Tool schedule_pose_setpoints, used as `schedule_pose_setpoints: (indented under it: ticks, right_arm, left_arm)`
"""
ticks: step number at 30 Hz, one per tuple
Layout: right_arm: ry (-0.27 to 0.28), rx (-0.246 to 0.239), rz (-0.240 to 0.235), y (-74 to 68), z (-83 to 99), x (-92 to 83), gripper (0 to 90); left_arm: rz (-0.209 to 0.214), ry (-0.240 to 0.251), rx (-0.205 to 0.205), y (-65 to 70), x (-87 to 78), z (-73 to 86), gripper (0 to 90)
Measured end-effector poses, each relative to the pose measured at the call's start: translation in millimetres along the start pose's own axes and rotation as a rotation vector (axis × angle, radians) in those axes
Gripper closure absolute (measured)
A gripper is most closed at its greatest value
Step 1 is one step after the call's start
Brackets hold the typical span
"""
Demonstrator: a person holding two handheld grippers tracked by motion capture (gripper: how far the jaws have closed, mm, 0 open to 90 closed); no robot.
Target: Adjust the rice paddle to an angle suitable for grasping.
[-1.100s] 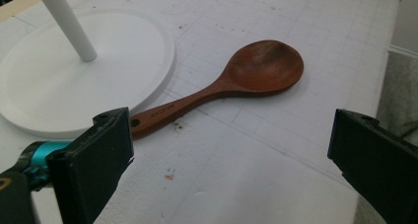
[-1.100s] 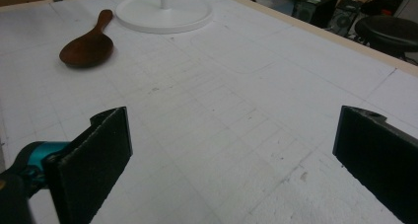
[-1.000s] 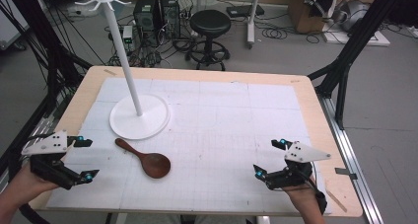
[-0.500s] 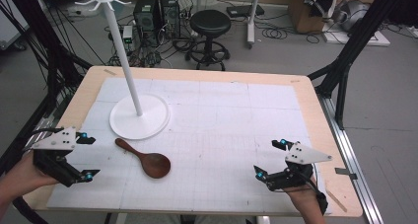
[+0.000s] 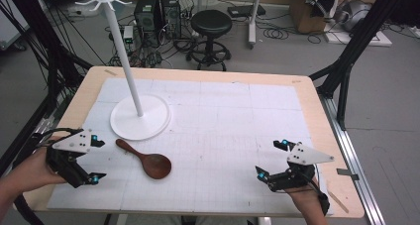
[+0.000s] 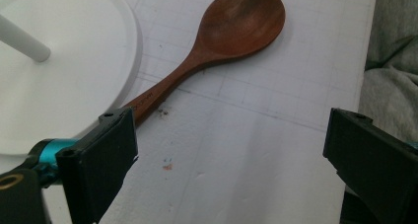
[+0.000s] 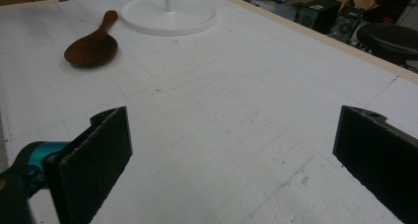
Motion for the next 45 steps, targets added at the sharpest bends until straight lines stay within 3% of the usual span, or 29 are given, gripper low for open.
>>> schedule_pose_setpoints:
  ticks: [9,19,36,45]
  right_arm:
    - [-0.005,-0.007,-0.010,-0.3,1.5,1.1,0.8]
    - [-0.007,-0.007,-0.013,-0.4,2.2,0.8,0.8]
    - [-0.012,-0.014,-0.021,-1.2,4.0,1.5,0.8]
    - [-0.015,-0.019,-0.027,-2.3,3.9,2.2,0.8]
  left_arm:
    - [0.025,-0.102,0.050,0.6,8.8,-2.7,9.8]
    - [0.019,-0.194,0.125,-3.2,15.8,-9.7,13.8]
    - [0.037,-0.295,0.223,-6.6,31.2,-19.9,18.1]
    - [0.026,-0.354,0.276,-12.5,39.2,-24.7,20.4]
Point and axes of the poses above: each handheld gripper's, and its own axes: x roughly forward along the jaws, z roughly out of its underside, y roughly to its right, the point moved 10 cm from there along x, roughly forward along the jaws, and after that the axes turned 7 degrees about -y, right-handed, at the moved point
